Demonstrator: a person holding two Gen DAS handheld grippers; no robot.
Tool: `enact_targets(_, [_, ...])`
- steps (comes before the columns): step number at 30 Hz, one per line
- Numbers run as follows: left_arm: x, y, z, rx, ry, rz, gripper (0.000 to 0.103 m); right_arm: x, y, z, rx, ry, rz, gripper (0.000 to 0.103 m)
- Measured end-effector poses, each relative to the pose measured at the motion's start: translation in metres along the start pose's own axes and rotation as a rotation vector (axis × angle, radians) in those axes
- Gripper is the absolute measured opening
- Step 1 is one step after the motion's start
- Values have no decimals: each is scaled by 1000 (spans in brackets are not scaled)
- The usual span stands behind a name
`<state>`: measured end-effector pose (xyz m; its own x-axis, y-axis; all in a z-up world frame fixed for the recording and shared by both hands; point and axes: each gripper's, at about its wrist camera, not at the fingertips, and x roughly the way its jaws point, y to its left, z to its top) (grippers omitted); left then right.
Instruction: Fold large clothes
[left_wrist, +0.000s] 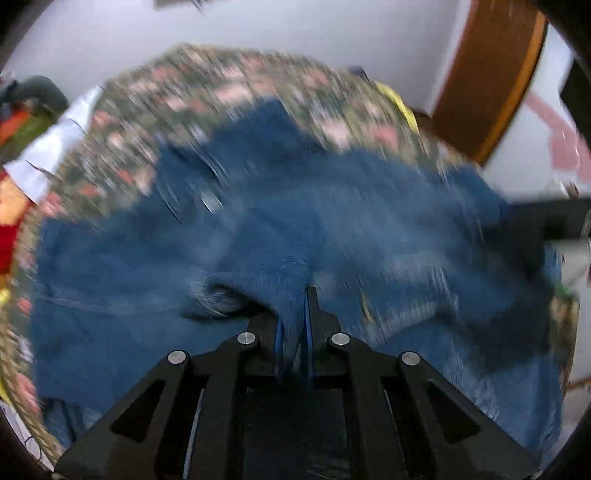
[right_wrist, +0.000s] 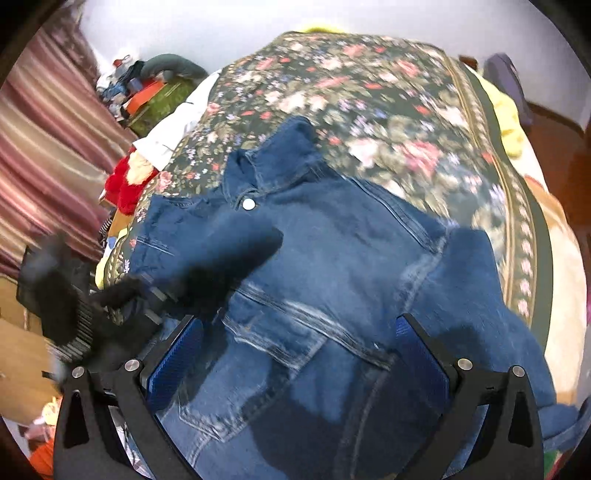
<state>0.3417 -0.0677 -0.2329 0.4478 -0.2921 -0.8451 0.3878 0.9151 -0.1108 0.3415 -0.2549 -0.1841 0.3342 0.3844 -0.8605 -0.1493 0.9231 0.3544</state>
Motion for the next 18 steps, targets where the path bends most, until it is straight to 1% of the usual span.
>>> enact_targets(1, [4,-6,-6,24,24,0,12,0,-3,-2,7,5,2,103])
enact_targets(2, [4,-12,-12,51,38,10,18,0,-5,-3,8,7,2,103])
enact_targets(3, [1,-14,-16,69,41,16,23,1,-5,-4,6,11,5,103])
enact_targets(5, [-11,-14,-23,87,24,19,48,5,-4,-3,4,20,12,103])
enact_targets(7, [-27,-6,-24,74,-10,30,61,13,1,0,7,31,31,103])
enact_targets(10, [-53,19,-29,18,-56,65,63,27,13,9,11,54,55,103])
enact_targets(13, [-77,55,-39,-75,-92,124,67,44,33,22,-7,76,60,103])
enact_targets(16, [-89,95,-51,-151,-109,205,67,58,63,36,-63,86,47,103])
enact_targets(18, [-93,123,-61,-200,-101,282,67,68,88,44,-127,82,15,103])
